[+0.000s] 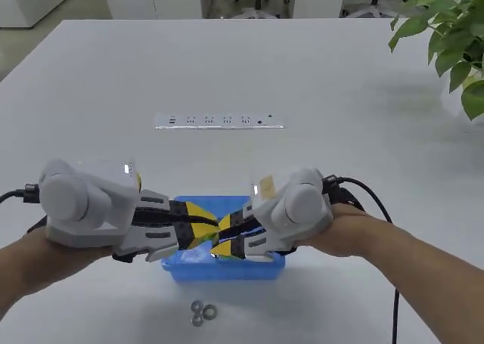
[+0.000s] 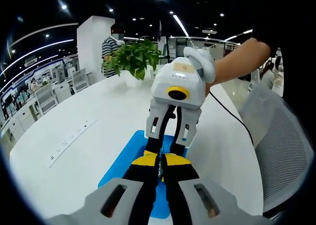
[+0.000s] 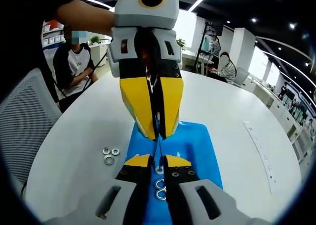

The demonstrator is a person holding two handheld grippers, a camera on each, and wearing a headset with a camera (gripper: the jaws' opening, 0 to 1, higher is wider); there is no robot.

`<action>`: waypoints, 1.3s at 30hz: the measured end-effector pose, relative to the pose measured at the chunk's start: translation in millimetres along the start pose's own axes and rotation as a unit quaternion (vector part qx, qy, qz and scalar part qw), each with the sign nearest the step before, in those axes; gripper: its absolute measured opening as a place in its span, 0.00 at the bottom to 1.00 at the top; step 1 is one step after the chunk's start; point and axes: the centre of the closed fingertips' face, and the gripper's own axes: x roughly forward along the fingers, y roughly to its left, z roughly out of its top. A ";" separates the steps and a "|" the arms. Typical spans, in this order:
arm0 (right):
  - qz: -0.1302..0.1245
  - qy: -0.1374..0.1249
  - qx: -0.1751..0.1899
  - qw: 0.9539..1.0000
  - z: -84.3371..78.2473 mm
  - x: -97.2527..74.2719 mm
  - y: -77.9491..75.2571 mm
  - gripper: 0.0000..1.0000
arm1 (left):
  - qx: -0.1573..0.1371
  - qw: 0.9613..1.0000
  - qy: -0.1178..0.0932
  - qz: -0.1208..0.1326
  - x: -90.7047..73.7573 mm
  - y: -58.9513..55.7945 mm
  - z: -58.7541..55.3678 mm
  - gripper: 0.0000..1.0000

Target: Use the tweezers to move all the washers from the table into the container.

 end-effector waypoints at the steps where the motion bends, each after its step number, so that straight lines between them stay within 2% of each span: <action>1: 0.001 0.000 0.005 1.000 0.1 0.1 0.6 0.11 | 0.002 1.000 0.000 0.000 0.0 -0.2 0.0 0.07; 11: -0.003 0.006 0.002 1.000 1.5 -2.8 2.6 0.13 | 0.014 1.000 0.004 -0.003 -1.9 -4.1 3.1 0.06; 22: -0.017 0.007 0.005 1.000 9.1 -11.8 2.2 0.18 | 0.019 1.000 0.004 -0.003 -6.6 -7.9 13.9 0.06; 39: -0.057 0.009 0.036 0.998 19.9 -37.9 6.5 0.38 | 0.020 1.000 0.003 0.002 -16.2 -20.5 26.5 0.06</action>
